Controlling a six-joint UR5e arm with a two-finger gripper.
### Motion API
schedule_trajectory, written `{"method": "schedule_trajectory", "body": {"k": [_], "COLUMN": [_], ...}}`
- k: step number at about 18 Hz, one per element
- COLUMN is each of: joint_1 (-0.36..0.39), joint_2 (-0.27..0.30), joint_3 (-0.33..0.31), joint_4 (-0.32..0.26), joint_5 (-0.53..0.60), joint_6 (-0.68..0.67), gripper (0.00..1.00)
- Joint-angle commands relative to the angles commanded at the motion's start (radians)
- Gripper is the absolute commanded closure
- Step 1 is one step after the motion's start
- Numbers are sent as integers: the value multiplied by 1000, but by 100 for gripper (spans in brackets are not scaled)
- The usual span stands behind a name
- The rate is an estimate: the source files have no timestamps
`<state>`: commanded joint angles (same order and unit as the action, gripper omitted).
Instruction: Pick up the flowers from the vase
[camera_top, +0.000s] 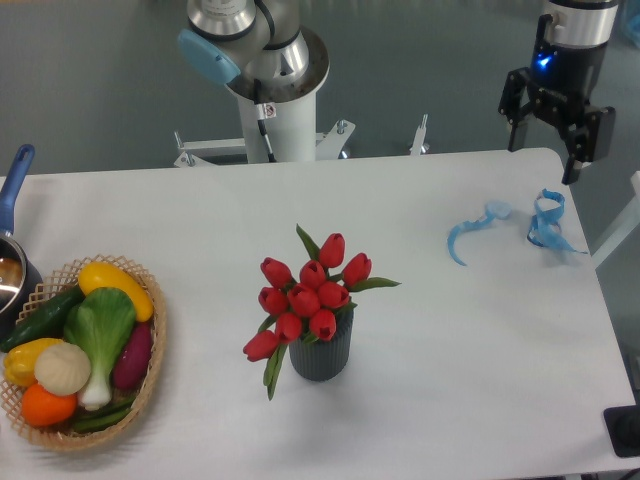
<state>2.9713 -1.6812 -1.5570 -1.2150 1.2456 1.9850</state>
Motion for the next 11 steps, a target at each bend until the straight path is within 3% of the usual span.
{"method": "schedule_trajectory", "body": {"k": [3, 6, 7, 9, 11], "joint_1": [-5, 5, 5, -2, 2], "joint_2": [8, 21, 31, 44, 52], "joint_3": [-12, -43, -73, -139, -187], "joint_4": [6, 11, 34, 133, 210], "joint_5": [-5, -83, -84, -90, -129], "joint_6": [-14, -129, -136, -146, -225], "gripper": [0, 0, 0, 0, 0]}}
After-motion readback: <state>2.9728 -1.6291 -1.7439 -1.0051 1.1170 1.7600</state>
